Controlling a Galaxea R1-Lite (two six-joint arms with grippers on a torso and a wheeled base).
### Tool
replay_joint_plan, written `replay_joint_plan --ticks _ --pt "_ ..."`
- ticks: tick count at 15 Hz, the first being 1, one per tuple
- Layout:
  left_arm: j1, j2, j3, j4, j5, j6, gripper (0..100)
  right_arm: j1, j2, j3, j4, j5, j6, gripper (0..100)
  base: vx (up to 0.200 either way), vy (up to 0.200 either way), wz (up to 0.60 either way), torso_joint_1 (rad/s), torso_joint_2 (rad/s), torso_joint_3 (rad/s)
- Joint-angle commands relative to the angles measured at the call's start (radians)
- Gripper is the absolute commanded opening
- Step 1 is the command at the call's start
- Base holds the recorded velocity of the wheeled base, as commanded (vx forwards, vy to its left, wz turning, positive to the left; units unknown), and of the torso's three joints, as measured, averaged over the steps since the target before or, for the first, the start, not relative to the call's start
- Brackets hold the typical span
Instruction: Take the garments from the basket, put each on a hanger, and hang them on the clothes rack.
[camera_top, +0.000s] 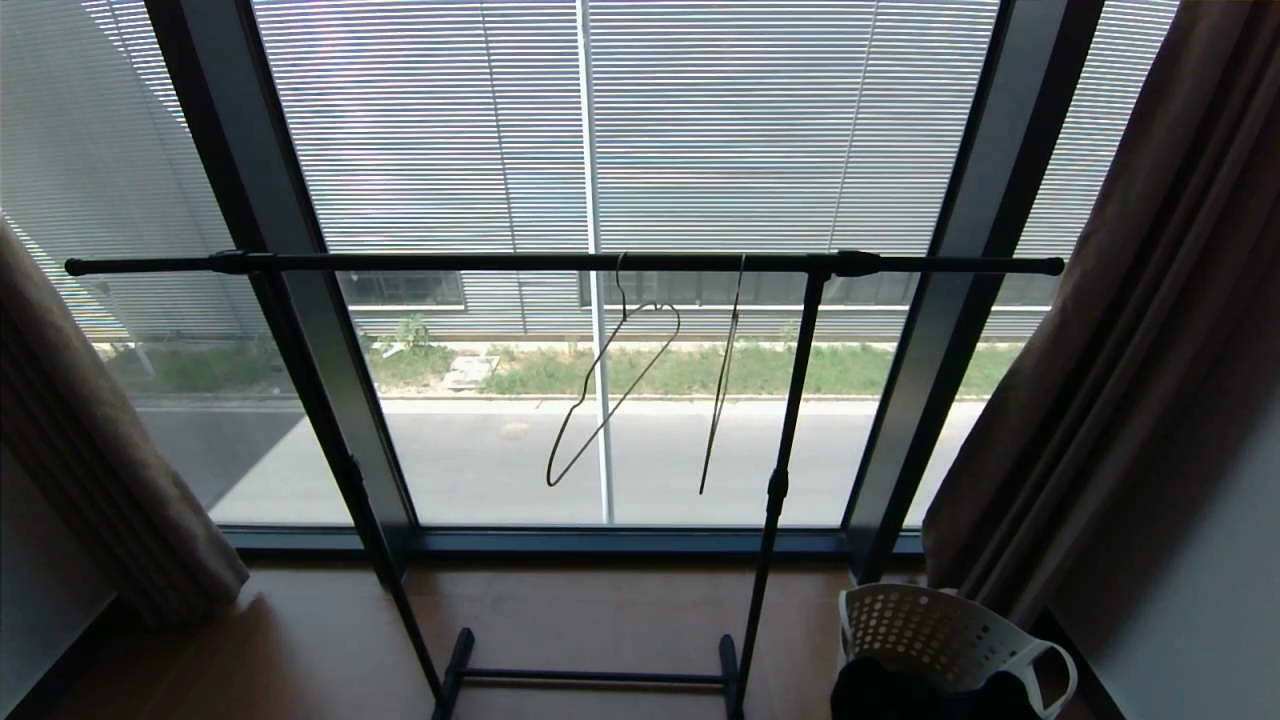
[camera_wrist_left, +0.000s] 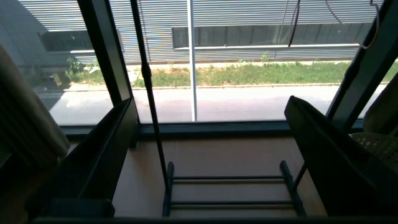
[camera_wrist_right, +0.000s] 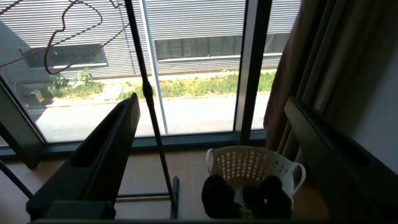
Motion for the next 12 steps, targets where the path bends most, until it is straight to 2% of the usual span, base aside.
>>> replay_joint_plan --ticks 1,12 --pt "0.001 0.0 0.0 0.0 -0.001 0.0 100 0.0 0.001 0.0 -0.001 0.0 0.0 100 0.0 0.0 0.0 0.0 0.0 0.0" --pt "0.001 0.0 0.0 0.0 -0.001 0.0 100 0.0 0.001 0.0 -0.001 0.0 0.0 100 0.0 0.0 0.0 0.0 0.0 0.0"
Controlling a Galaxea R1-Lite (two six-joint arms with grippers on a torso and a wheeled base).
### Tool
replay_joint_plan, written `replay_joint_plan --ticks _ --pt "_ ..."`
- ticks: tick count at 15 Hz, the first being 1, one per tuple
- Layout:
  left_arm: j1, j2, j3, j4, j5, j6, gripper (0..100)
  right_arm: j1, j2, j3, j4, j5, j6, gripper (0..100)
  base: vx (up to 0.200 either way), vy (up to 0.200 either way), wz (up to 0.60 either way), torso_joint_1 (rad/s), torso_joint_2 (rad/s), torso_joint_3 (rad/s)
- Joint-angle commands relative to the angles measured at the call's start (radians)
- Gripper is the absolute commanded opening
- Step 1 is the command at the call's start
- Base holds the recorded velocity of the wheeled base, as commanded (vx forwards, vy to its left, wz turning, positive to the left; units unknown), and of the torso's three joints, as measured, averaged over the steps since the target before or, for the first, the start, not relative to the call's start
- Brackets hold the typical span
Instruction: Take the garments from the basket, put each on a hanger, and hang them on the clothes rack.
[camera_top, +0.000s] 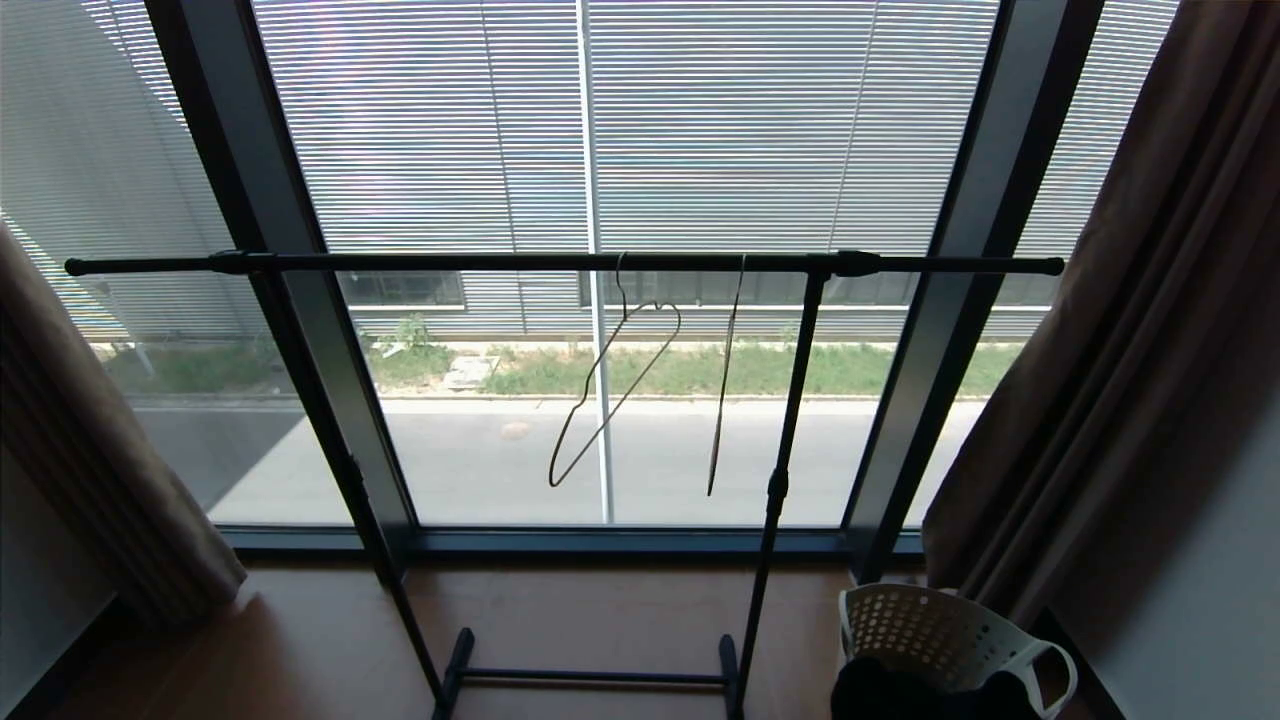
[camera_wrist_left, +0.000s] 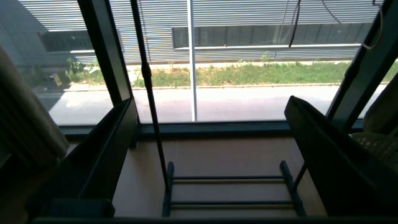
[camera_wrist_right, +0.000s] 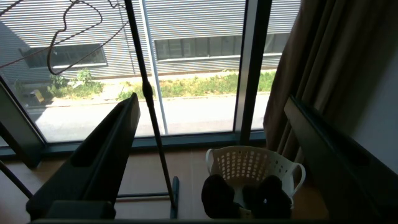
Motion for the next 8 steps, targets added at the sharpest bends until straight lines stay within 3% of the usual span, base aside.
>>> replay_joint_plan --ticks 1,8 --pt "0.001 0.0 0.0 0.0 0.002 0.0 100 0.0 0.001 0.0 0.0 0.0 -0.001 100 0.0 0.0 0.0 0.0 0.0 0.0" --pt "-0.001 0.002 0.0 0.002 0.0 0.01 100 0.0 0.001 0.0 0.001 0.004 -0.017 100 0.0 0.0 0.0 0.0 0.0 0.0"
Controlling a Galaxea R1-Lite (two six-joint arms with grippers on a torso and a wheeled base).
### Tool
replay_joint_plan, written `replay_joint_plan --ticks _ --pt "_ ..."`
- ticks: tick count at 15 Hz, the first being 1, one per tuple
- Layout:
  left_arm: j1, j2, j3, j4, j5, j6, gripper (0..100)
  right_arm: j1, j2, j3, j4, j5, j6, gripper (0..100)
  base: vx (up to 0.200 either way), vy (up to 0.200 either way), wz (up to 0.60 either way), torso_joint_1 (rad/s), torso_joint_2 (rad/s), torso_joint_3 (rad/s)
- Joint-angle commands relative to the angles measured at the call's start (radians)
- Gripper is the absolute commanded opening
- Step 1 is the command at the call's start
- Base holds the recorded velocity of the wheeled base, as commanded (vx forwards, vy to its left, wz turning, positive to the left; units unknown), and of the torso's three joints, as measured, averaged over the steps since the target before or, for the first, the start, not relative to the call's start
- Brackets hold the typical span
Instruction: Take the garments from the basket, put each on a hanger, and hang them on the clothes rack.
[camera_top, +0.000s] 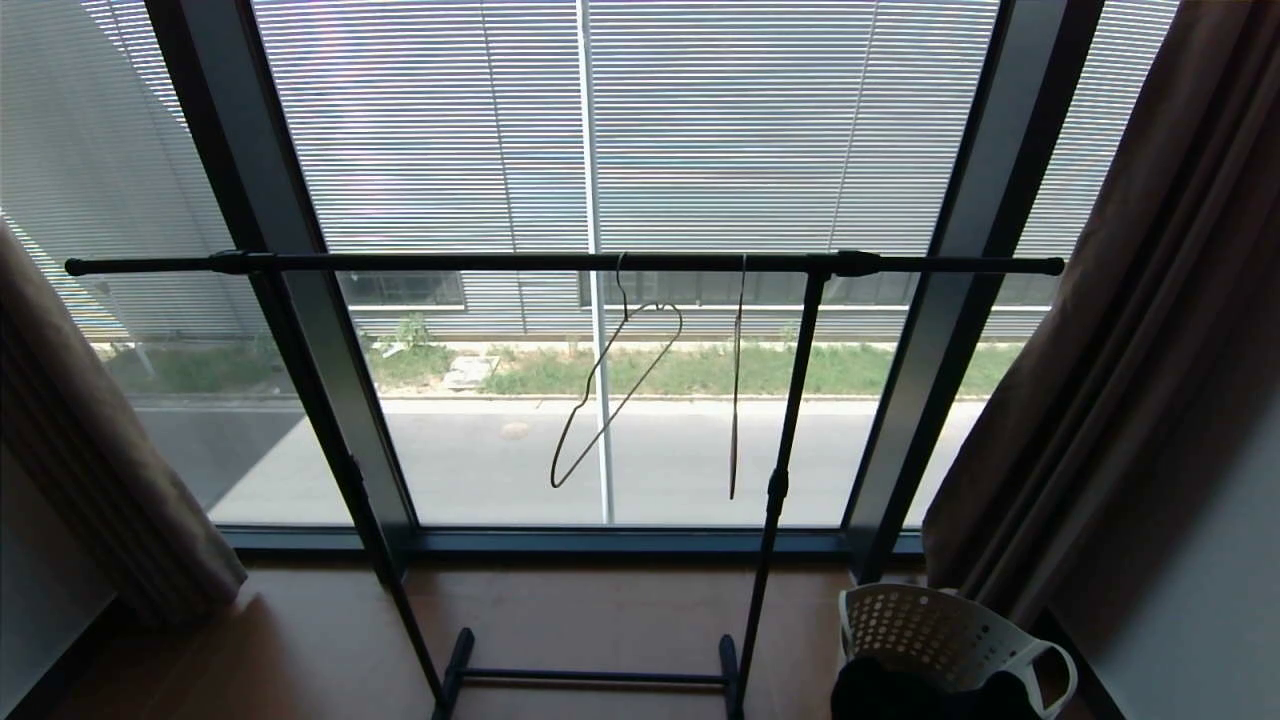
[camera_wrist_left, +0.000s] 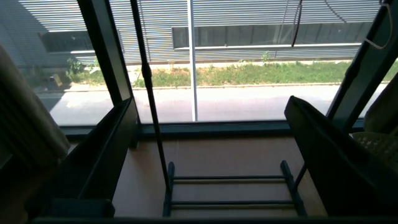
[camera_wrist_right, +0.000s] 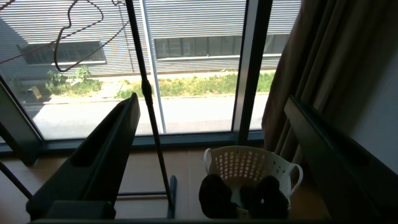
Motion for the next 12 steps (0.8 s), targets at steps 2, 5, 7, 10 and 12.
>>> replay_joint_plan --ticks 2,5,7,10,12 --pt "0.001 0.0 0.0 0.0 0.002 -0.005 100 0.0 0.001 0.0 0.001 0.001 -0.002 100 0.0 0.0 0.0 0.0 0.0 0.0" --pt "0.001 0.003 0.0 0.001 0.0 0.0 100 0.0 0.001 0.0 0.001 0.001 0.004 100 0.0 0.0 0.0 0.0 0.0 0.0" --pt "0.001 0.0 0.0 0.0 0.002 -0.011 100 0.0 0.001 0.0 0.001 0.001 0.003 100 0.0 0.0 0.0 0.0 0.0 0.0" --pt "0.001 0.0 0.0 0.0 0.0 -0.011 100 0.0 0.001 0.0 0.001 0.001 0.003 100 0.0 0.0 0.0 -0.024 0.03 0.024" --pt "0.001 0.0 0.0 0.0 0.0 -0.012 100 0.0 0.001 0.0 0.001 0.001 0.003 100 0.0 0.0 0.0 -0.136 0.31 0.176"
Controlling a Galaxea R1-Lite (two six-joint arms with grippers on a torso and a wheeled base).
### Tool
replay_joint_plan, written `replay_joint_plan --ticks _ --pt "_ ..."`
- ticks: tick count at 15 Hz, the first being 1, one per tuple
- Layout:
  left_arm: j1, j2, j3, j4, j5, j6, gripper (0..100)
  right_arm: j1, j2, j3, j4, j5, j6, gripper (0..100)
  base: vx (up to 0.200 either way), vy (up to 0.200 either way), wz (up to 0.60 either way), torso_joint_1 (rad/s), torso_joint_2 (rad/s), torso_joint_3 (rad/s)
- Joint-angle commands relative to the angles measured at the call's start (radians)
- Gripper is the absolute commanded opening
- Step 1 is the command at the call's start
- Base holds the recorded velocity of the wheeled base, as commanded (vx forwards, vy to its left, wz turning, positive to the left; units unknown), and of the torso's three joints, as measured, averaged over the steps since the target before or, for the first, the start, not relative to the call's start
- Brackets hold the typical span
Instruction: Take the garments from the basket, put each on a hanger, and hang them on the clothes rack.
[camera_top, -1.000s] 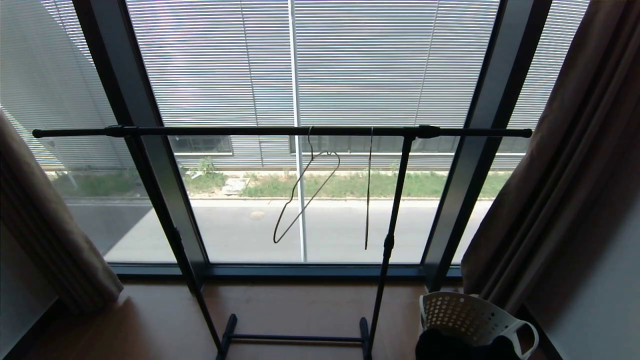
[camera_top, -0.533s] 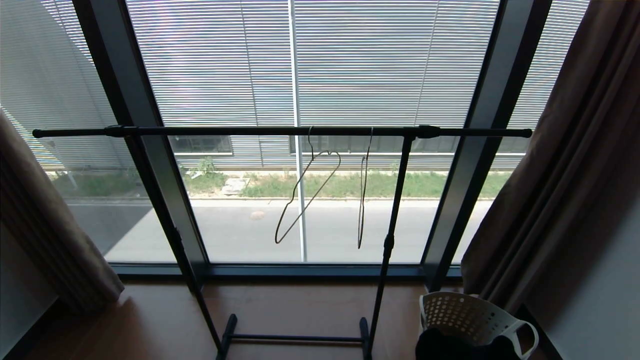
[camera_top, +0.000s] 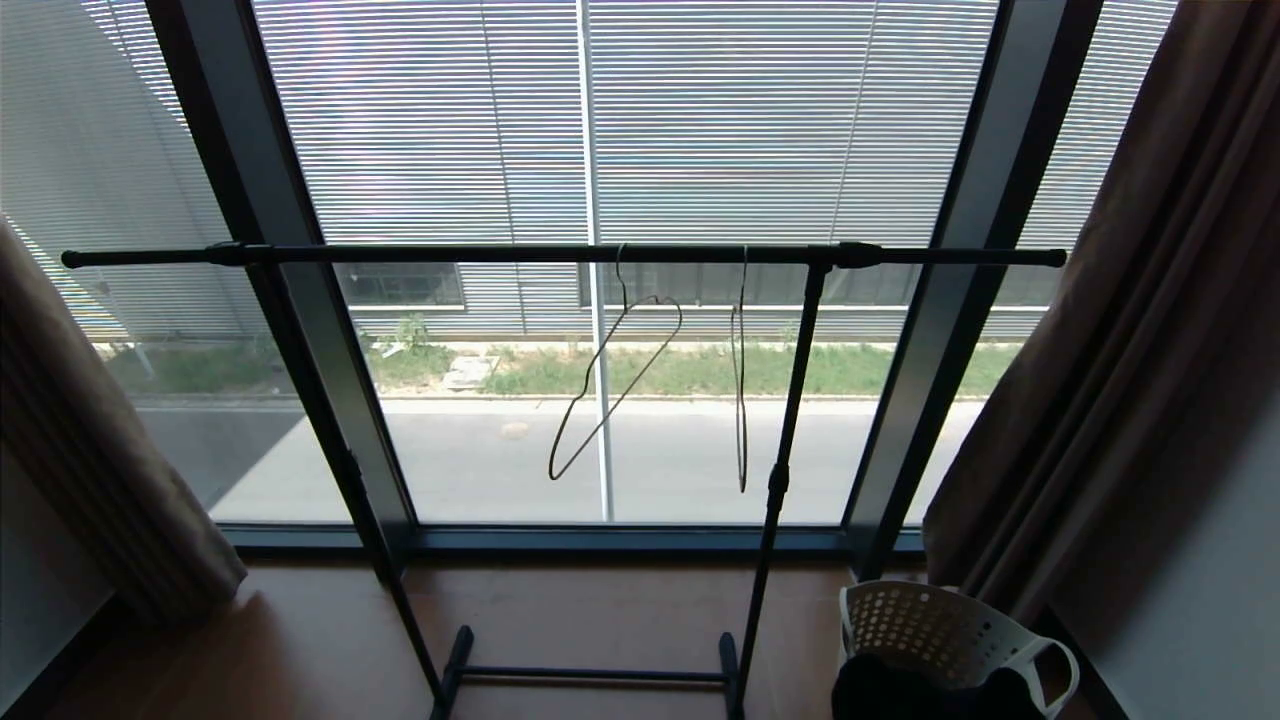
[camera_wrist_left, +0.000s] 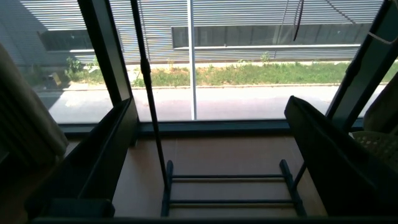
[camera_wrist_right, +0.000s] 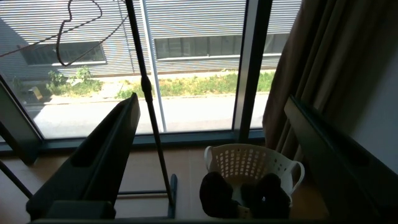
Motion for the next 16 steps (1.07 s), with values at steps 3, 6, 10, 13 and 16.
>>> replay_joint_plan --ticks 3,6,10,13,16 --pt "0.0 0.001 0.0 0.0 0.0 -0.004 100 0.0 0.001 0.0 -0.001 0.0 0.0 100 0.0 0.0 0.0 -0.144 0.35 0.201" --pt "0.0 0.001 0.0 0.0 0.0 -0.005 100 0.0 0.001 0.0 -0.001 0.0 0.0 100 0.0 0.0 0.0 -0.147 0.36 0.219" --pt "-0.002 0.0 0.0 0.0 0.0 -0.007 100 0.0 0.001 0.0 -0.001 0.0 0.0 100 0.0 0.0 0.0 -0.163 0.42 0.254" --pt "0.0 0.0 0.0 0.0 0.0 -0.007 100 0.0 0.001 0.0 -0.001 0.0 0.0 100 0.0 0.0 0.0 -0.198 0.53 0.336" --pt "-0.002 0.0 0.0 0.0 0.0 -0.008 100 0.0 0.001 0.0 -0.001 0.0 -0.001 100 0.0 0.0 0.0 -0.194 0.55 0.344"
